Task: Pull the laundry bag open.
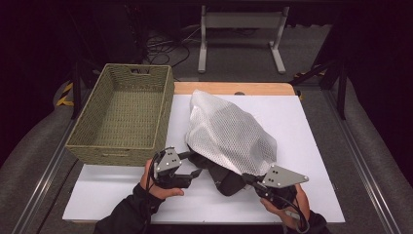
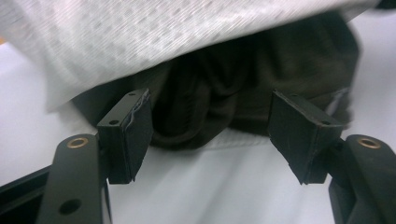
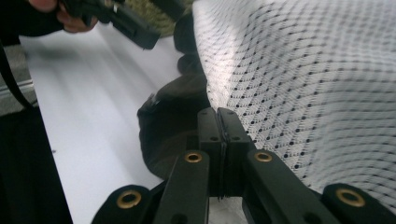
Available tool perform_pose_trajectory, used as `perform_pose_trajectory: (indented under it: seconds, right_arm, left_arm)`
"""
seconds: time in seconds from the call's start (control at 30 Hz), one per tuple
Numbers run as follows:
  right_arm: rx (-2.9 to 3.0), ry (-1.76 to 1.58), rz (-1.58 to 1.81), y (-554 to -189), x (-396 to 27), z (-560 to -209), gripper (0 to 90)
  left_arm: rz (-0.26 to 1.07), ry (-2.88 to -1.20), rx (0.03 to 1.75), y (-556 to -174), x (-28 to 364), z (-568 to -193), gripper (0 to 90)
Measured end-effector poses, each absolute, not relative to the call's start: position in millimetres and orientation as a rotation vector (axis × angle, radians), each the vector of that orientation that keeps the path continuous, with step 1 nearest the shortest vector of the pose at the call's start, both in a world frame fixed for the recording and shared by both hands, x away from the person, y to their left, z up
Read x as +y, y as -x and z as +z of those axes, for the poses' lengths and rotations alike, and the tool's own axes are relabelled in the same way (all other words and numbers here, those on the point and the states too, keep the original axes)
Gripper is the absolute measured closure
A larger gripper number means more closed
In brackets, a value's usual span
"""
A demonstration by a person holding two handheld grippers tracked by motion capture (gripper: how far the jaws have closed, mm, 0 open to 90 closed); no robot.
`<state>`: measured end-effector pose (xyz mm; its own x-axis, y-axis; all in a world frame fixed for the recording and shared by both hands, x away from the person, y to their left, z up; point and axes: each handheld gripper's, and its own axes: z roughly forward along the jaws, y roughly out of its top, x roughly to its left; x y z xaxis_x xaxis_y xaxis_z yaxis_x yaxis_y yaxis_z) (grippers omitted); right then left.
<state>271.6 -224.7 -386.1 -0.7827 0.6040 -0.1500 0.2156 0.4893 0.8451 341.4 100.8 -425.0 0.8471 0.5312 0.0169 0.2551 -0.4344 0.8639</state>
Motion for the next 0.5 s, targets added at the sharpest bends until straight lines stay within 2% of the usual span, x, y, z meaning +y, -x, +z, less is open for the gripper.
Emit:
perform_pose_trajectory:
  seconds: [0.1,0.17,0.3,0.43,0.47,0.5]
  right_arm:
    - [2.274,-0.688,1.242,-270.9,-228.9,-380.2,89.7]
    - [2.253,-0.689,1.255,-271.0,-230.6,-377.1,89.7]
    - [2.249,-0.693,1.261,-273.2,-230.7,-378.0,89.5]
    - [2.266,-0.697,1.247,-276.3,-226.8,-385.2,89.4]
    - [2.269,-0.697,1.245,-277.2,-225.9,-386.3,89.4]
    - [2.267,-0.699,1.241,-277.9,-225.1,-387.0,89.3]
  left_arm:
    - [0.417,-2.084,0.616,-350.7,93.1,-433.5,29.5]
    - [0.440,-2.091,0.690,-360.8,89.0,-438.6,24.9]
    - [0.374,-2.083,0.737,-379.8,77.7,-445.1,22.9]
    - [0.381,-2.072,0.726,-393.1,61.7,-443.0,39.4]
    - [0.381,-2.072,0.726,-393.1,61.7,-443.0,46.2]
    - [0.336,-2.040,0.726,-402.3,58.6,-443.9,59.8]
